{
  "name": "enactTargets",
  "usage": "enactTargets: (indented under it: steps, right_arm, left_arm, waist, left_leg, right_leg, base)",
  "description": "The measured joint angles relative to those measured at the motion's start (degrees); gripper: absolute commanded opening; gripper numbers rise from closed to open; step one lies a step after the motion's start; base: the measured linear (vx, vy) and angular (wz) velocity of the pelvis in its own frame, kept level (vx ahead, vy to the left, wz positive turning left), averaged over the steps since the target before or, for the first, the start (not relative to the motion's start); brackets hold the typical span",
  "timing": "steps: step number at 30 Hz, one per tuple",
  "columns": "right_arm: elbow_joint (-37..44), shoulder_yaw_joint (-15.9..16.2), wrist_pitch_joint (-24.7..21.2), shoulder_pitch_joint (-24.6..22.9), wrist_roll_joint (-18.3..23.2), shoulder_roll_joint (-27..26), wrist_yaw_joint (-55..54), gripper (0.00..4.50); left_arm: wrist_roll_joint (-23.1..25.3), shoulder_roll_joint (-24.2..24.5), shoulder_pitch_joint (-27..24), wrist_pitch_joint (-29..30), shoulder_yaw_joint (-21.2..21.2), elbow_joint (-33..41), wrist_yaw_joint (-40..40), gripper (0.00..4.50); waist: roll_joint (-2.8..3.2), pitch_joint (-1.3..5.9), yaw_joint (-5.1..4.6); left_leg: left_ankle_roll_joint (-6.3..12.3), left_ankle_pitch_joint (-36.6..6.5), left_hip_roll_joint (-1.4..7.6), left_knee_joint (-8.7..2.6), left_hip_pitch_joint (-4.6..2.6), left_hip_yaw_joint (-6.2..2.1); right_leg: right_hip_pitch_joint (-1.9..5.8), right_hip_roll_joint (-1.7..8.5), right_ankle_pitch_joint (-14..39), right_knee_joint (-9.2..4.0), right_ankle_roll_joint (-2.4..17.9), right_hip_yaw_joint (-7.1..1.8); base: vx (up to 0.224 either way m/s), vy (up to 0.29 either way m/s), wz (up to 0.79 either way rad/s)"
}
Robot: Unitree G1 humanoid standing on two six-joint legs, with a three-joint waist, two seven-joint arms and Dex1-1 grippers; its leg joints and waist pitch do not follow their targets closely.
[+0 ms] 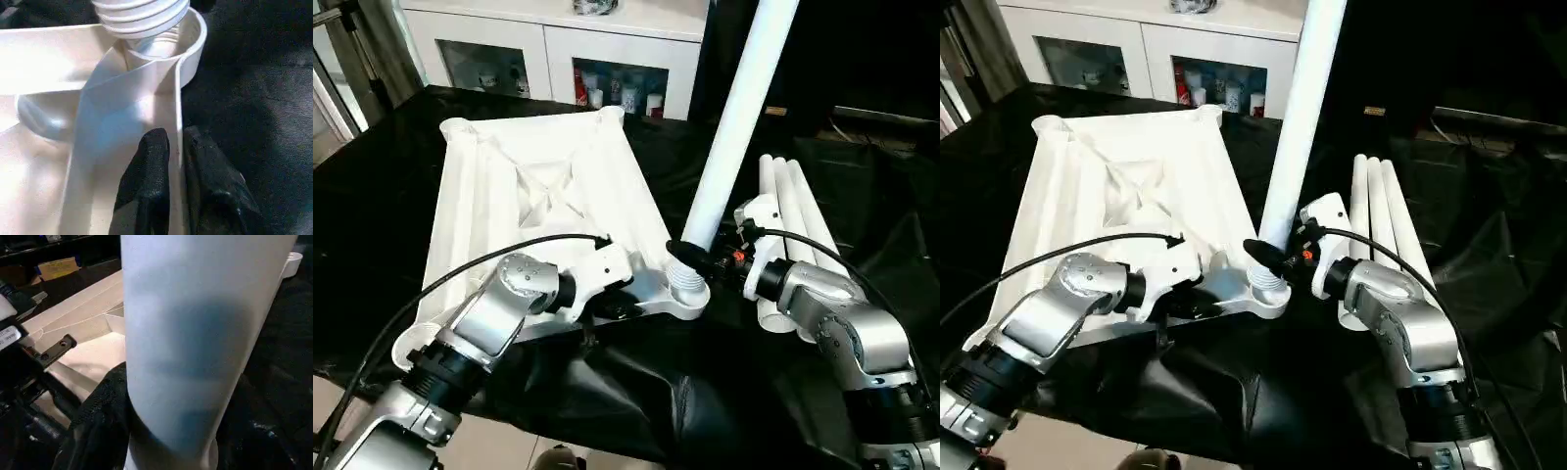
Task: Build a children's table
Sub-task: Insert table leg to table base
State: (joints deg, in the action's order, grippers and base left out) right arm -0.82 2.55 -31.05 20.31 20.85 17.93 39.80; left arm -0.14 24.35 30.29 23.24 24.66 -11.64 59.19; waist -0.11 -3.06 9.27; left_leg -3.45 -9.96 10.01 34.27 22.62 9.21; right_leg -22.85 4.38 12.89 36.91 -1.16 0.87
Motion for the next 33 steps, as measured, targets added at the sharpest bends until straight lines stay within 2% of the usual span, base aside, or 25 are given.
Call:
enactTargets:
  steps: [13,14,21,27,33]
  right_arm:
    - [0.08,-0.01,0.01,-0.07,-0.02,0.02,-0.19,1.9]
    - [0.08,-0.01,0.01,-0.09,-0.04,0.02,-0.24,1.9]
    - [-0.15,0.52,0.04,-0.1,-1.02,0.39,-0.43,1.9]
    - [-1.98,2.53,-0.11,-0.09,-2.38,1.24,0.03,1.9]
    - [-4.15,2.58,0.16,0.97,-2.52,0.74,0.18,1.9]
  left_arm:
    - [0.07,-1.17,0.8,-2.07,0.03,-5.04,0.12,0.72]
    - [0.08,-1.31,0.81,-2.12,0.03,-5.4,0.03,0.54]
    - [0.05,-1.66,1.08,-2.38,0.03,-5.93,0.19,0.09]
    - [-0.15,-1.59,1.03,-2.34,-0.07,-5.93,0.5,0.0]
    - [-0.16,-1.83,0.15,-2.54,-0.78,-5.29,0.06,0.0]
  waist:
    - [0.0,0.0,-0.69]
    - [0.0,0.0,-0.76]
    - [0.0,0.0,-0.9]
    - [0.0,0.0,-0.87]
    - [0.02,0.01,-0.92]
  left_leg:
    - [-0.18,0.11,0.02,-0.01,-0.05,0.0]
    - [-0.18,0.11,0.02,-0.01,-0.05,0.0]
    - [-0.18,0.12,0.02,-0.01,-0.06,0.0]
    - [-0.2,0.12,0.05,-0.01,-0.07,0.0]
    - [-0.19,0.13,0.05,-0.02,-0.08,0.04]
  right_leg:
    - [0.02,0.0,-0.1,0.09,-0.03,0.01]
    - [0.02,0.0,-0.1,0.09,-0.03,0.01]
    - [0.02,0.0,-0.14,0.09,-0.01,0.01]
    - [0.03,0.0,-0.16,0.11,0.0,0.03]
    - [0.03,0.0,-0.16,0.09,0.0,0.01]
  base:
    - [0.0,0.0,0.0]
    - [0.0,0.0,0.0]
    - [0.0,0.0,0.0]
    - [0.0,0.0,0.0]
    - [0.0,0.0,0.0]
